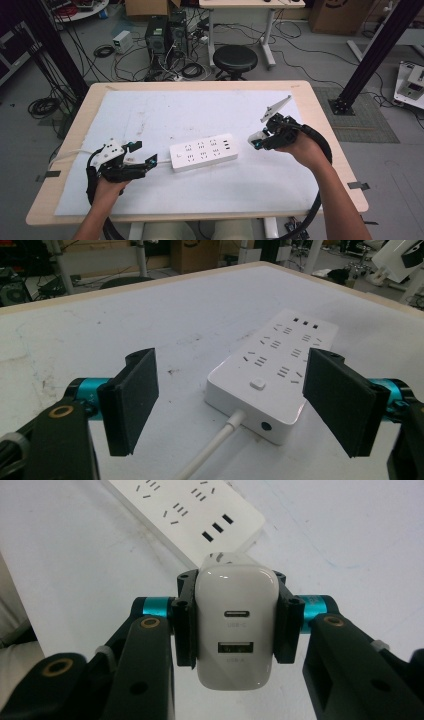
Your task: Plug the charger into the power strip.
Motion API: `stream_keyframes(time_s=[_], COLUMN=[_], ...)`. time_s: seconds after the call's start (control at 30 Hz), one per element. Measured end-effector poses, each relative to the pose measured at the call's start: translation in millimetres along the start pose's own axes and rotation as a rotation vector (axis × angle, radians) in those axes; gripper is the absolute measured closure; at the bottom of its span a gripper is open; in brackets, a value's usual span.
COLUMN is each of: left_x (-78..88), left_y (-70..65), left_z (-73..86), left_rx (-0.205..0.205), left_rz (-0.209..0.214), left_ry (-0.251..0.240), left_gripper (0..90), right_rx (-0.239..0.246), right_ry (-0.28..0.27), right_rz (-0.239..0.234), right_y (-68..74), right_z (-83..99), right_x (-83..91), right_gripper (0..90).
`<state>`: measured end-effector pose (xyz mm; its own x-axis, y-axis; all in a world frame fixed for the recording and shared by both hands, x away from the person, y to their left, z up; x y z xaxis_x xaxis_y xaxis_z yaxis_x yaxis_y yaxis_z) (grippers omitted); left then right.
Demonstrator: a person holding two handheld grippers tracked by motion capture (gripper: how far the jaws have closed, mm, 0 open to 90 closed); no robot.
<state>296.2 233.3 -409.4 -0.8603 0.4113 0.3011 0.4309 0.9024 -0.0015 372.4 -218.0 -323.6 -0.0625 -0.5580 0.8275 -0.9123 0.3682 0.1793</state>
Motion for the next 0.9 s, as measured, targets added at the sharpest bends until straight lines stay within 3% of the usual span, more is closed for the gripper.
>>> stream_keyframes(time_s=[0.03, 0.37, 0.6, 0.9], left_x=[0.8, 0.6, 1.8, 2.1], left_y=[0.6, -0.6, -1.1, -1.9], left_z=[-0.3, 0.1, -0.4, -0.8], left_rx=[0.005, 0.005, -0.002, 0.000], left_rz=[-0.005, -0.004, -0.004, -0.008], left_ry=[-0.003, -0.005, -0.004, -0.006], left_gripper=[22.4, 22.4, 22.4, 22.4], right_rx=[-0.022, -0.065, -0.059, -0.077], right_ry=[-0.022, -0.092, -0.089, -0.085], right_rz=[0.004, -0.018, -0.020, 0.000], right_y=[1.1, 11.1, 18.9, 17.9], right_z=[10.9, 40.5, 52.6, 68.6], right_x=[4.8, 7.3, 7.8, 32.4], right_gripper=[63.0, 63.0, 63.1, 63.0])
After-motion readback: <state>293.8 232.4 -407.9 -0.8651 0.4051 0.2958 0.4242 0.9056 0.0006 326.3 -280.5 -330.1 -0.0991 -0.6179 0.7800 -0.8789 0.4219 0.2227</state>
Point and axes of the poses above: each handheld gripper's, and its own axes: x roughly backward along the jaws, z roughly out of its underside, y roughly to its left, the point moved 1 cm from there along -x, roughly forward along the jaws, and after that the axes turned 15 degrees about -z, right-handed, at the moved point
